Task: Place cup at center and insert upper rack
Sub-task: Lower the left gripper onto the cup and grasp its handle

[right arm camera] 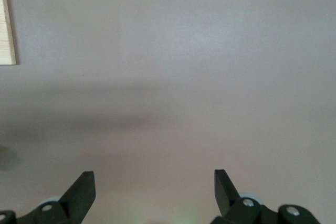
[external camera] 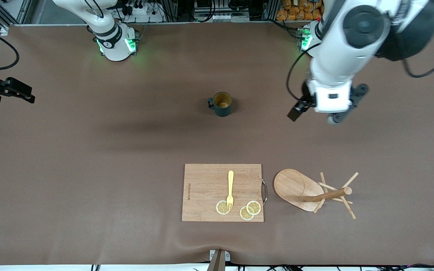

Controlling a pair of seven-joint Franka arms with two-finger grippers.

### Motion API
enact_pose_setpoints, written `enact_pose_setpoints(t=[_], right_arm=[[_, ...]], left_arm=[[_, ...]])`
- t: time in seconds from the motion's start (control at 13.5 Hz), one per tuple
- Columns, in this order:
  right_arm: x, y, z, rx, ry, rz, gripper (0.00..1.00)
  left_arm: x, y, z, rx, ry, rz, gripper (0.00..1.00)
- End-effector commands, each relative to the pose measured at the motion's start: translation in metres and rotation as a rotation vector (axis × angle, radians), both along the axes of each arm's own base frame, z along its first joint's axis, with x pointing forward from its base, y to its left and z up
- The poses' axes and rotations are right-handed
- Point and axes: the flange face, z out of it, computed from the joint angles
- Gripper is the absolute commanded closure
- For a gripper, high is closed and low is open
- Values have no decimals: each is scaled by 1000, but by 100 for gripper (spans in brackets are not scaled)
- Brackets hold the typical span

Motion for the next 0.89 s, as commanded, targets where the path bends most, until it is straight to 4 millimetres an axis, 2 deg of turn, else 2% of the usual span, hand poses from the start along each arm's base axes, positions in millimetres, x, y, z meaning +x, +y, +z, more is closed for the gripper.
enact_pose_setpoints(t=[0.0,0.15,0.37,0.52,0.67,0.82], right_arm=[[3,-24,-9,10,-15,16,0],[10,-32,-17,10,-24,9,0],[23,-27,-32,8,-53,19,0],[33,-23,-45,5,-101,28,0],[34,-18,-59,11,-72,22,0],[36,-15,-69,29,-43,22,0]], left_arm=[[-12,-70,-20,96,-60,109,0],[-36,-124,-44,150,-92,142,0],[-78,-191,-74,209,-141,148,0],[-122,-235,-107,304,-192,82,0],[-149,-266,-140,360,-232,91,0],[-174,-294,-165,380,-269,83,0]])
